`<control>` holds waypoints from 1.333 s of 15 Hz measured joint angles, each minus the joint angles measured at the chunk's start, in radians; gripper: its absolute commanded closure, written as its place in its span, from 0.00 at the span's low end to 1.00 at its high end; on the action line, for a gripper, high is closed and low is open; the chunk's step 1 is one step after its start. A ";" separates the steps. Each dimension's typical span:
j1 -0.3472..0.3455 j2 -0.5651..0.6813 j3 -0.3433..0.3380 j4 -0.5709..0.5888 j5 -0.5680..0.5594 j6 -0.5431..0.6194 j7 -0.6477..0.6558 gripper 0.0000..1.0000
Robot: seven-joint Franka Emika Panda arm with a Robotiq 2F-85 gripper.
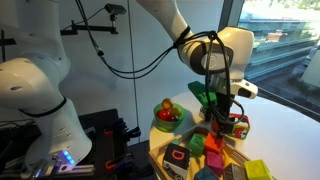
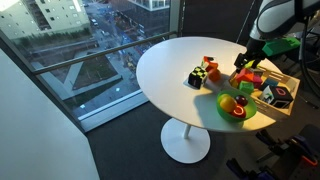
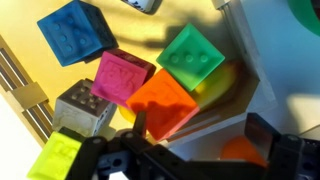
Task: Turn the box to the right, then put the orange block on the table
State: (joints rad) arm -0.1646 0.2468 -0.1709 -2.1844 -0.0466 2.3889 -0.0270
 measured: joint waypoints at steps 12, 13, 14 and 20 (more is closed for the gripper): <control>-0.047 0.012 0.023 -0.039 0.040 0.088 -0.283 0.00; -0.049 0.012 0.026 -0.039 0.040 0.088 -0.309 0.00; -0.050 0.013 0.027 -0.039 0.040 0.089 -0.329 0.00; -0.050 0.021 0.028 -0.039 0.037 0.118 -0.374 0.00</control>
State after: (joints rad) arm -0.2146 0.2674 -0.1430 -2.2231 -0.0097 2.5073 -0.4006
